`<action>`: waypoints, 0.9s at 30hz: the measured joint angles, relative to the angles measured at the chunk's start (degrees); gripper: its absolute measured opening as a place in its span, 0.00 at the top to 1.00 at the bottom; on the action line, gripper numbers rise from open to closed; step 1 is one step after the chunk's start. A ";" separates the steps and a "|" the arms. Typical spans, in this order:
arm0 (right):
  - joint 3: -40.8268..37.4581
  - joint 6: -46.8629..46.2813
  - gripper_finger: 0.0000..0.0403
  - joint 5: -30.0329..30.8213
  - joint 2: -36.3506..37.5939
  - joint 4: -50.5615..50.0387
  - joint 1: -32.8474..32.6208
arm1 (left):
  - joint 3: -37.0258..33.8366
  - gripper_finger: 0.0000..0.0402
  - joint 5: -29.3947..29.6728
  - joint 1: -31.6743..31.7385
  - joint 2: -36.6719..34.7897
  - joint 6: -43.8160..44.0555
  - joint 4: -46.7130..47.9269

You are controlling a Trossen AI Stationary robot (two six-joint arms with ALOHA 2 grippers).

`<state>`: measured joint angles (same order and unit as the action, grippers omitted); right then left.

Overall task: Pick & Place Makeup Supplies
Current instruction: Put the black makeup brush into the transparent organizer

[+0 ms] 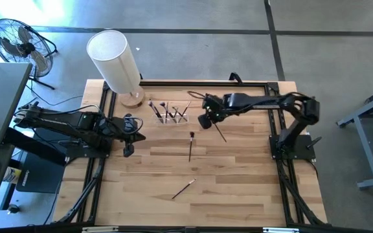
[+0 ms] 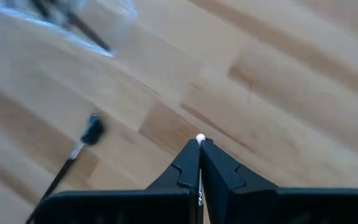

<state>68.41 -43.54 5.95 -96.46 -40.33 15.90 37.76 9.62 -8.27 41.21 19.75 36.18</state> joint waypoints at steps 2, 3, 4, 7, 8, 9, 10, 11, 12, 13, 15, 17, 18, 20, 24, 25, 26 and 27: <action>-1.68 3.46 1.00 -0.07 2.88 2.91 0.70 | 0.00 1.00 0.20 0.00 0.02 0.00 -0.02; -3.55 4.57 1.00 -1.34 4.69 5.75 1.72 | 0.00 1.00 0.22 0.00 0.11 0.00 -0.13; -5.82 5.52 1.00 -3.24 6.39 9.59 3.03 | 0.00 1.00 0.25 0.00 0.29 0.00 -0.29; -14.37 7.71 1.00 -9.09 11.60 26.63 7.67 | 0.00 1.00 0.44 0.00 0.35 0.02 -0.71; -17.49 8.20 1.00 -11.00 13.09 34.19 9.16 | 0.00 1.00 0.61 0.00 0.33 0.06 -1.03; -20.31 8.78 1.00 -13.02 13.98 43.07 10.49 | 0.00 1.00 0.98 0.00 0.35 0.20 -1.35; -22.98 9.29 1.00 -15.01 14.25 53.24 11.57 | 0.00 1.00 1.41 0.00 0.35 0.22 -1.82; -25.18 10.02 1.00 -16.64 14.18 63.45 12.49 | 0.00 1.00 1.97 0.00 0.35 0.22 -2.70; -26.83 11.37 1.00 -17.52 13.45 72.68 13.06 | 0.00 1.00 2.84 0.00 0.35 0.22 -3.70; -27.73 13.22 1.00 -17.96 12.15 80.45 13.21 | 0.00 1.00 3.72 0.00 0.34 0.23 -4.67; -27.51 18.96 1.00 -18.05 8.52 92.33 12.89 | 0.00 1.00 6.02 0.00 0.35 0.23 -6.50; -24.96 24.10 1.00 -20.05 4.02 98.31 11.82 | 0.00 1.00 8.50 0.00 0.35 0.22 -8.01; -23.23 25.80 1.00 -21.21 1.63 100.31 11.15 | 0.00 1.00 9.67 0.00 0.35 0.24 -8.60; -19.37 28.63 1.00 -23.42 -2.79 102.19 10.24 | 0.00 1.00 11.36 0.01 0.35 0.25 -9.54; -14.04 32.40 1.00 -22.66 -9.17 101.26 9.75 | 0.00 1.00 11.96 0.00 0.35 0.46 -10.05; -13.44 32.97 1.00 -22.46 -10.18 100.32 9.86 | 0.00 1.00 11.96 0.00 0.35 1.16 -10.01; -13.18 33.60 1.00 -22.38 -11.00 99.19 10.01 | 0.00 1.00 11.98 0.00 0.35 2.01 -9.97; -12.95 34.30 1.00 -22.24 -11.69 98.00 10.14 | 0.00 1.00 11.98 0.00 0.35 2.99 -10.01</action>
<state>55.46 -9.24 -16.29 -108.15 57.67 26.04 37.76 21.61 -8.27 41.56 22.73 26.17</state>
